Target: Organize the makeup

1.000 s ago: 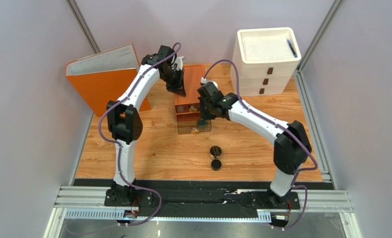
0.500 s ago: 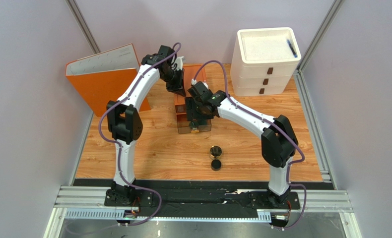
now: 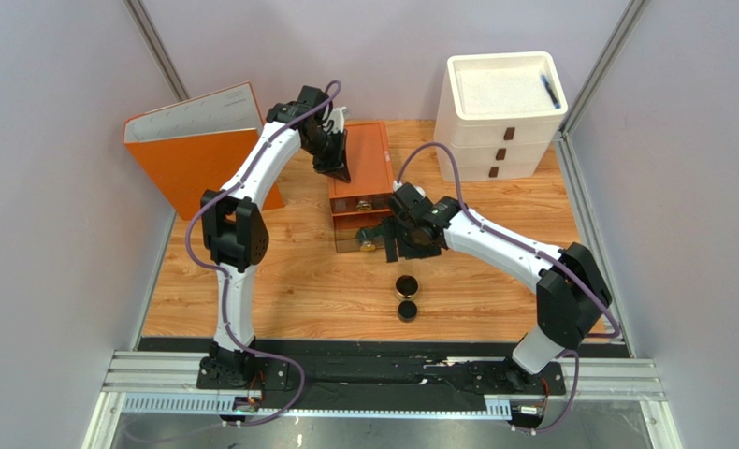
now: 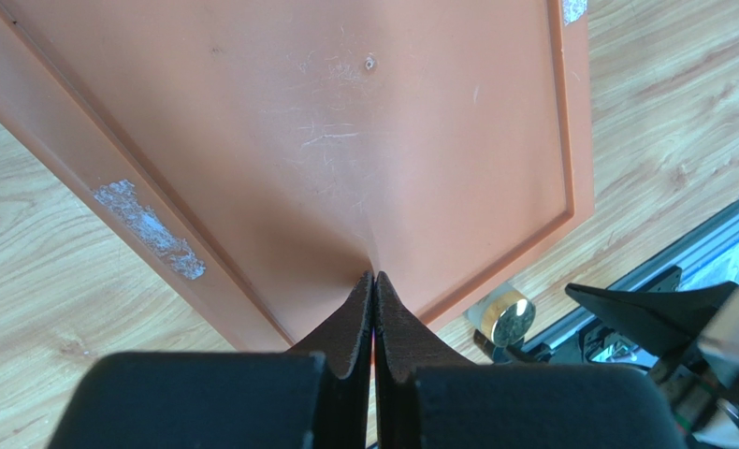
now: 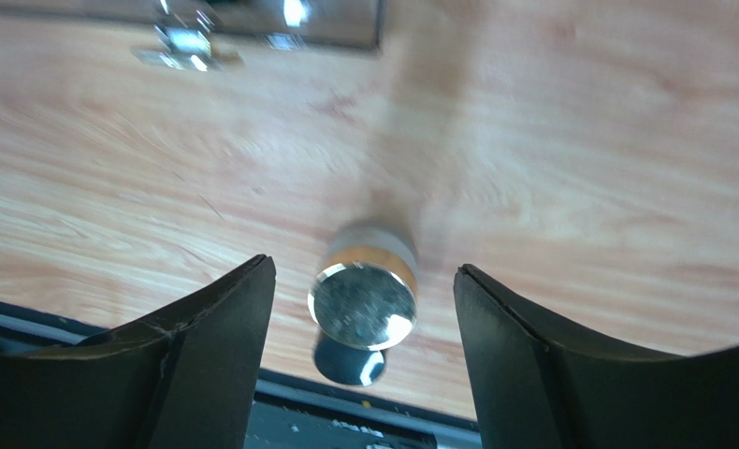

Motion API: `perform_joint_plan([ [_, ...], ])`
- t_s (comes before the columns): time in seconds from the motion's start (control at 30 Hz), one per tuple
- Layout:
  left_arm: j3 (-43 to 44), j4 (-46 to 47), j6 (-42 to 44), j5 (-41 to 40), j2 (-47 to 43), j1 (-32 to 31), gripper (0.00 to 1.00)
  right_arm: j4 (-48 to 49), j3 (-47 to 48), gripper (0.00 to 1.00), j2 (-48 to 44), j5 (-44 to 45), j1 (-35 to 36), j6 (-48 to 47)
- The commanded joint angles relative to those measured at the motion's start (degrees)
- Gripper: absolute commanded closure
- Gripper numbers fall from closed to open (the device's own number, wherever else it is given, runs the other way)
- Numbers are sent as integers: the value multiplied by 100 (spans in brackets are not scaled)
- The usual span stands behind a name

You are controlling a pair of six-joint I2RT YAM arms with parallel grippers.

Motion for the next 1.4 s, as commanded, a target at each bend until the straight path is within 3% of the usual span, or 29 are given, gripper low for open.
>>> perform_joint_plan([
  [0.0,-259,-283,175,-221,-10,11,100,-46,-502,25,-321,-210,44,140],
  [0.47,-637,-151,184,-213,-81,11,100,69,-600,26,636,-457,413,254],
  [0.57,-637,-151,193,-230,-89,11,100,-133,-573,31,874,-334,440,333],
  [0.67,-628,-160,202,-248,-89,11,100,-133,-661,100,726,-185,449,456],
  [1.07,-610,-160,202,-256,-81,11,100,-72,31,100,-206,659,458,246],
  [1.37,-619,-186,219,-291,-72,11,100,-72,1421,100,768,809,440,-44],
])
